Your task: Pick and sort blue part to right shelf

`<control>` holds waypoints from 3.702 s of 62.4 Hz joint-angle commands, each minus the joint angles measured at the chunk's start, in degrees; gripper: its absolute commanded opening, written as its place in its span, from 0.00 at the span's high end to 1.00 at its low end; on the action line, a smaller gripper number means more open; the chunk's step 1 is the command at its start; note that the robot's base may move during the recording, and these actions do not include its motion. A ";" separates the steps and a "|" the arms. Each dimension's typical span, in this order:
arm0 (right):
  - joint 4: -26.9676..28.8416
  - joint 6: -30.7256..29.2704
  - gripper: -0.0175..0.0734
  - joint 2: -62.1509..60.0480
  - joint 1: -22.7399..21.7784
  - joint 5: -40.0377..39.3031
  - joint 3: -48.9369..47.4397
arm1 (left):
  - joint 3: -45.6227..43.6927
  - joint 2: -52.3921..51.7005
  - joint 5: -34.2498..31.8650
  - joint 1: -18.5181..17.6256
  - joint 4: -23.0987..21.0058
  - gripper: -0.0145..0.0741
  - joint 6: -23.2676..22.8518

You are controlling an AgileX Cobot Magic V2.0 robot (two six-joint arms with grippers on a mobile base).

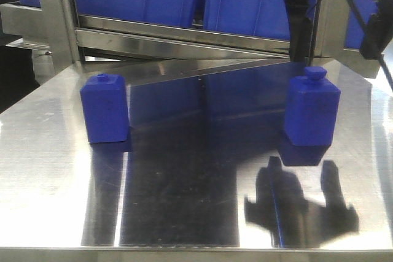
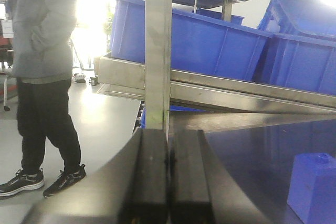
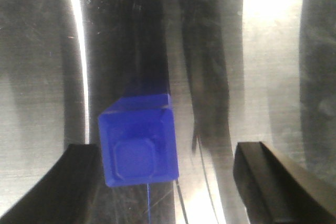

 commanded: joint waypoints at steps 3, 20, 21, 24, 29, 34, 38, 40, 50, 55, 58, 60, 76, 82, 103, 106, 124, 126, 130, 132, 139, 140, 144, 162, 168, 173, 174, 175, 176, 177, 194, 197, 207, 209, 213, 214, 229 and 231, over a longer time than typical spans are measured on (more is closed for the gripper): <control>-0.44 -1.73 0.16 -1.08 0.05 -0.59 -2.70 | 1.21 -1.18 -4.90 0.12 -0.49 0.70 0.00; 0.48 -3.61 0.16 -0.50 0.00 -1.73 -2.70 | 1.21 -1.18 -4.90 0.12 -0.49 0.70 0.00; 0.48 -3.61 0.16 -0.50 -0.01 -1.91 -2.70 | 1.21 -1.18 -4.90 0.12 -0.49 0.70 0.00; 0.48 -3.61 0.16 -0.50 -0.01 -2.12 -2.65 | 1.21 -1.18 -4.90 0.12 -0.49 0.70 0.00; 0.48 -3.71 0.16 -0.50 -0.01 -2.54 -2.65 | 1.21 -1.18 -4.90 0.12 -0.49 0.70 0.00; 0.70 -4.45 0.16 -0.50 -0.01 -3.32 -2.65 | 1.21 -1.18 -4.90 0.12 -0.49 0.70 0.00; 0.97 -5.07 0.16 -0.50 -0.01 -3.53 -2.65 | 1.21 -1.18 -4.90 0.12 -0.49 0.70 0.00; 1.02 -5.08 0.16 -0.50 -0.01 -3.53 -2.65 | 1.21 -1.18 -4.90 0.12 -0.49 0.70 0.00; 1.15 -5.12 0.16 0.44 -0.01 -3.34 -2.65 | 1.21 -1.18 -4.90 0.12 -0.49 0.70 0.00; 1.69 -5.12 0.16 1.65 -0.01 -2.97 -2.65 | 1.21 -1.18 -4.90 0.12 -0.49 0.70 0.00; 1.97 -5.12 0.16 2.34 -0.01 -2.97 -2.65 | 1.21 -1.18 -4.90 0.12 -0.49 0.70 0.00; 2.12 -5.12 0.16 2.73 -0.01 -2.97 -2.60 | 1.21 -1.18 -4.90 0.12 -0.49 0.70 0.00; 3.88 -5.12 0.16 4.86 -0.01 -3.36 -1.84 | 1.21 -1.18 -4.90 0.12 -0.49 0.70 0.00; 3.89 -5.12 0.16 5.20 -0.22 -4.12 -0.63 | 1.21 -1.18 -4.90 0.12 -0.49 0.70 0.00; 3.89 -5.81 0.16 5.42 -0.52 -7.34 1.70 | 1.21 -1.18 -4.90 0.12 -0.49 0.70 0.00; 3.94 -5.99 0.16 5.63 -0.67 -7.29 1.70 | 1.21 -1.18 -4.90 0.12 -0.49 0.70 0.00; 3.96 -6.28 0.27 6.36 -0.80 -7.65 1.64 | 1.21 -1.18 -4.90 0.12 -0.49 0.70 0.00; 3.96 -6.28 0.28 6.36 -0.80 -7.65 1.64 | 1.21 -1.18 -4.90 0.12 -0.49 0.70 0.00; 3.96 -6.28 0.31 6.36 -0.80 -7.59 1.64 | 1.21 -1.18 -4.90 0.12 -0.49 0.70 0.00; 3.96 -6.28 0.32 6.36 -0.80 -7.59 1.64 | 1.21 -1.18 -4.90 0.12 -0.49 0.70 0.00; 3.96 -6.28 0.32 6.36 -0.80 -7.45 1.64 | 1.21 -1.18 -4.90 0.12 -0.49 0.70 0.00; 3.96 -6.28 0.32 6.36 -0.80 -7.33 1.64 | 1.21 -1.18 -4.90 0.12 -0.49 0.70 0.00; 3.96 -6.28 0.32 6.08 -0.80 -6.79 1.57 | 1.21 -1.18 -4.90 0.12 -0.49 0.70 0.00; 2.84 -7.30 0.32 -1.28 -0.92 -6.87 1.62 | 1.21 -1.18 -4.90 0.12 -0.49 0.70 0.00; 3.23 -11.62 0.32 -4.74 -1.63 -10.05 3.13 | 1.21 -1.18 -4.90 0.12 -0.49 0.70 0.00; 4.69 -16.28 0.32 -7.87 -2.82 -15.19 6.43 | 1.21 -1.18 -4.90 0.12 -0.49 0.70 0.00; 4.99 -17.24 0.32 -8.82 -3.09 -16.22 7.22 | 1.21 -1.18 -4.90 0.12 -0.49 0.70 0.00; 5.34 -18.20 0.32 -9.46 -3.37 -17.27 8.04 | 1.21 -1.18 -4.90 0.12 -0.49 0.70 0.00; 5.79 -19.60 0.32 -10.45 -3.80 -18.87 9.32 | 1.21 -1.18 -4.90 0.12 -0.49 0.70 0.00; 6.04 -20.53 0.32 -11.11 -4.11 -19.90 10.20 | 1.21 -1.18 -4.90 0.12 -0.49 0.70 0.00; 9.56 -34.42 0.32 -23.43 -13.08 -36.86 26.88 | 1.21 -1.18 -4.90 0.12 -0.49 0.70 0.00; 9.56 -35.26 0.32 -25.59 -15.02 -39.91 29.59 | 1.21 -1.18 -4.90 0.12 -0.49 0.70 0.00; 9.61 -36.03 0.32 -33.16 -20.88 -50.53 37.95 | 1.21 -1.18 -4.90 0.12 -0.49 0.70 0.00; 9.61 -36.03 0.32 -34.62 -21.68 -52.38 39.33 | 1.21 -1.18 -4.90 0.12 -0.49 0.70 0.00; 9.61 -36.03 0.32 -38.14 -22.86 -56.91 42.74 | 1.21 -1.18 -4.90 0.12 -0.49 0.70 0.00; 9.61 -36.03 0.32 -38.93 -23.07 -57.76 43.40 | 1.21 -1.18 -4.90 0.12 -0.49 0.70 0.00; 9.54 -36.03 0.32 -54.33 -23.04 -63.66 52.71 | 1.21 -1.18 -4.90 0.12 -0.49 0.70 0.00; 9.54 -36.03 0.32 -56.23 -22.98 -63.66 53.50 | 1.21 -1.18 -4.90 0.12 -0.49 0.70 0.00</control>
